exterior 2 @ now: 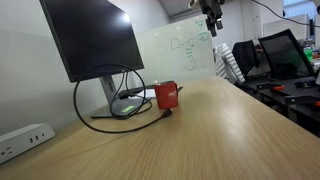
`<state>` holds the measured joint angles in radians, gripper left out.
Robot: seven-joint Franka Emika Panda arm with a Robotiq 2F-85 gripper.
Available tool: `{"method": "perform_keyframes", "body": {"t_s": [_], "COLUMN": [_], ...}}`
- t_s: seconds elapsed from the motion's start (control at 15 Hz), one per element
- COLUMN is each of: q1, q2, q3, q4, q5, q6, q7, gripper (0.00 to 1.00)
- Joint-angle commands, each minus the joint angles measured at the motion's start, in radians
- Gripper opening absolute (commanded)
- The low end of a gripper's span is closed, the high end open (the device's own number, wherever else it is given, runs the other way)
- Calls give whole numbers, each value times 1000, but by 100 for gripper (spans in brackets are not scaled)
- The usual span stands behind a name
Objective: Move the cup towards you
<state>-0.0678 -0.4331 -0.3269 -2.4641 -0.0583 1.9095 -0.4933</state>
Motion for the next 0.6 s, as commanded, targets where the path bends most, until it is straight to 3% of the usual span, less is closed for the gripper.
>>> {"method": "perform_keyframes", "body": {"t_s": [0.0,0.33,0.53], "q1": [-20,34,87], "q2": [3,106,201], "q3": [19,52,139], "q4": [1,72,103], "q5": [8,107,190], "q6": [-1,19,192], "q7": [-7,2,55], "gripper": [100,100,100]}}
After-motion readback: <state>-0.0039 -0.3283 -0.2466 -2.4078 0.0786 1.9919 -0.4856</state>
